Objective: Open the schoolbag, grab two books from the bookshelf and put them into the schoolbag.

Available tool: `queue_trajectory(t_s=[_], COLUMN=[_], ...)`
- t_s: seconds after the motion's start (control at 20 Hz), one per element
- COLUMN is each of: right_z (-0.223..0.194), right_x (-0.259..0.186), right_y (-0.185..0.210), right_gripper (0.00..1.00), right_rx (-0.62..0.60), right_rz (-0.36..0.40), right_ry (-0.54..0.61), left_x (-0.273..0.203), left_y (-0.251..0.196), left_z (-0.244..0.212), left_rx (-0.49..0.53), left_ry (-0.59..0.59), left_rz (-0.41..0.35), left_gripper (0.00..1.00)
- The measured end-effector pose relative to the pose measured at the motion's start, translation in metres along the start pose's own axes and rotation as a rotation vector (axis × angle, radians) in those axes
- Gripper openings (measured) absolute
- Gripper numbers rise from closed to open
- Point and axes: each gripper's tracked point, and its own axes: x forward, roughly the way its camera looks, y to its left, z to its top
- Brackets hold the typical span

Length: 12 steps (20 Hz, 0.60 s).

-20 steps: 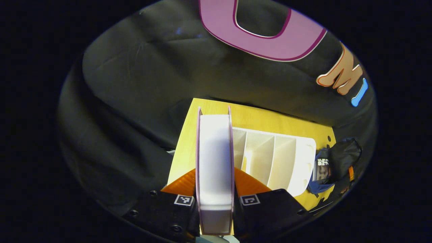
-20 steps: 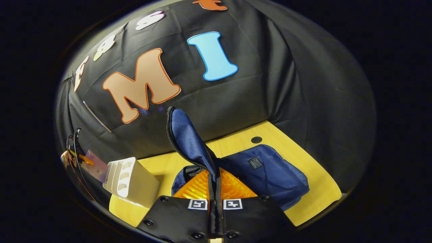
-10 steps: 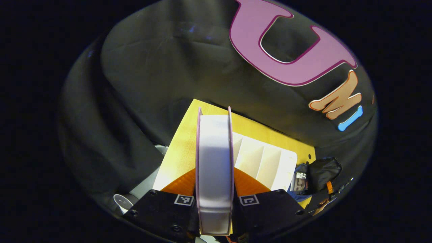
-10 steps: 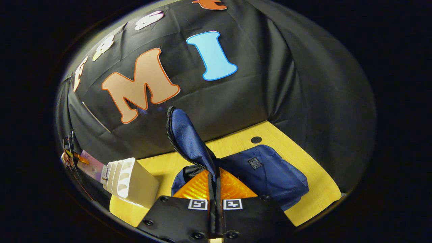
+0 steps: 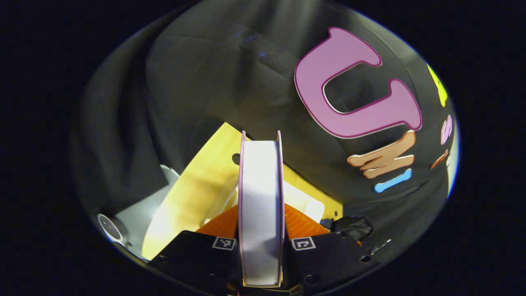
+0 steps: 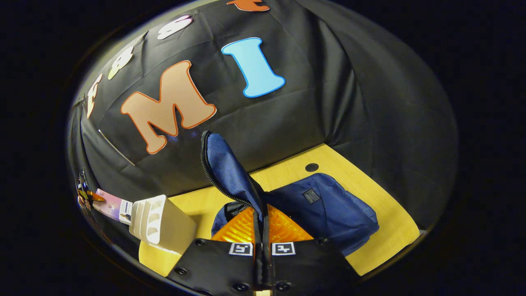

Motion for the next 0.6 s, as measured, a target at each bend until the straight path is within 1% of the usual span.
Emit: queue_trajectory(t_s=[0.15, 0.35, 0.4, 0.45, 0.5, 0.55, 0.6], right_z=[0.000, 0.000, -0.001, -0.001, -0.002, -0.002, -0.002], right_x=[-0.002, -0.003, -0.003, -0.003, -0.003, -0.003, -0.004], right_y=[-0.002, -0.002, -0.002, -0.002, -0.003, -0.004, -0.004], right_gripper=[0.03, 0.04, 0.02, 0.04, 0.03, 0.03, 0.02], right_rx=[-0.006, -0.027, -0.030, -0.033, -0.037, -0.037, -0.035], right_rz=[-0.002, -0.005, -0.005, -0.005, -0.005, -0.005, -0.004], right_ry=[0.005, 0.009, 0.011, 0.013, 0.016, 0.016, 0.015], left_x=[-0.003, -0.010, -0.011, -0.012, -0.015, -0.016, -0.015], left_y=[0.001, -0.002, -0.003, -0.010, -0.023, -0.025, -0.025], left_z=[0.000, 0.001, -0.002, -0.005, -0.010, -0.014, -0.016], left_rx=[-0.069, -0.121, -0.132, -0.147, -0.165, -0.181, -0.193], left_ry=[-0.028, -0.066, -0.070, -0.064, -0.058, -0.047, -0.047], left_rz=[-0.046, -0.120, -0.148, -0.198, -0.246, -0.280, -0.295], left_gripper=[0.34, 0.34, 0.34, 0.34, 0.34, 0.34, 0.34])
